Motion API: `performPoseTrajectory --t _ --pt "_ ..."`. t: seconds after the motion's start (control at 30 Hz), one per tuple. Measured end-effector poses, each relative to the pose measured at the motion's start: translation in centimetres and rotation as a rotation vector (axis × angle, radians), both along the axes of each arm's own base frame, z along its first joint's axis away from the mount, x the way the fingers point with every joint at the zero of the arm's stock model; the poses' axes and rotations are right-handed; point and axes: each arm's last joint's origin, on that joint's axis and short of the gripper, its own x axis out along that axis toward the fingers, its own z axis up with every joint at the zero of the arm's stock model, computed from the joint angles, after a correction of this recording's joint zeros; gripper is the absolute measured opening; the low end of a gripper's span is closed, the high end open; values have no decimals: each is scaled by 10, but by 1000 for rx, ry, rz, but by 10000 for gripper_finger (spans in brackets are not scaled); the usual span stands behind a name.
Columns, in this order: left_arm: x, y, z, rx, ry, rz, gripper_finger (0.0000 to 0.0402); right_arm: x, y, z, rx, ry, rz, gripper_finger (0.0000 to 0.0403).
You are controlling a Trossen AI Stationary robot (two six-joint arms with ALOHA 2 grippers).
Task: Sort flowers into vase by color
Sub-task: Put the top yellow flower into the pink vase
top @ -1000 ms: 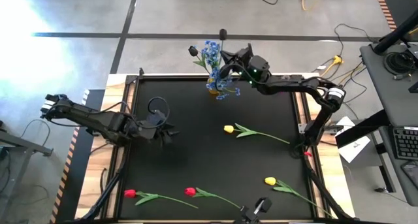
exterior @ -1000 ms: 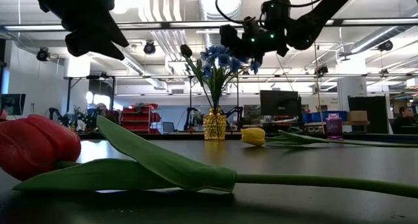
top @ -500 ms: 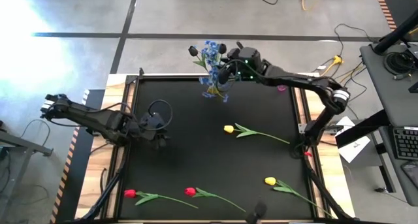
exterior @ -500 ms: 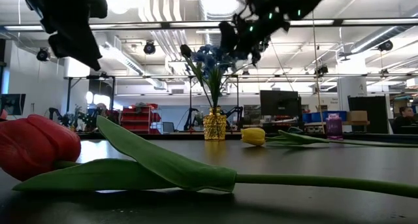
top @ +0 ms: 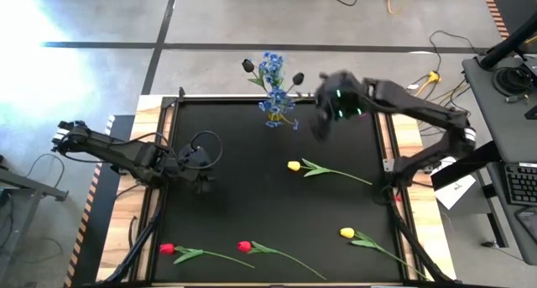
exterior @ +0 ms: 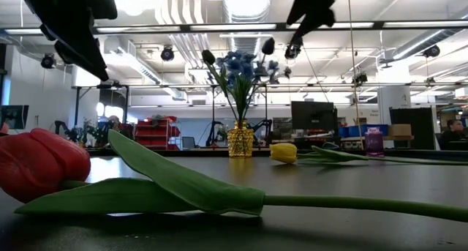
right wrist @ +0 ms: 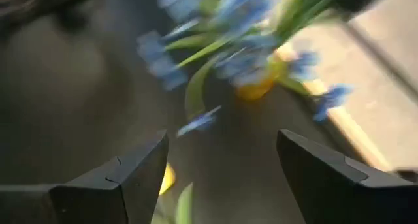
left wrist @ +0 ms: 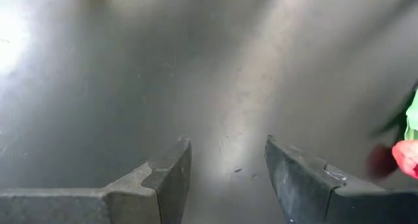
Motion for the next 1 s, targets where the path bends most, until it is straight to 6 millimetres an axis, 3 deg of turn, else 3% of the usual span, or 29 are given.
performPoseTrajectory --t 0.17,0.37,0.53,0.7,0.83,1.0 --pt "0 0 0 28 -1 -15 182 -2 53 -28 48 76 48 267" --pt "3 0 2 35 -35 -1 182 13 82 -105 73 285 85 244" --pt "4 -3 3 4 -58 4 182 37 84 -160 86 358 99 223" --pt "4 -5 3 -3 -66 -4 182 59 75 -201 93 476 169 203" --pt "4 -5 3 -16 -69 10 182 72 62 -223 93 555 164 184" --pt "3 -7 3 -38 -74 26 182 80 48 -236 105 586 154 143"
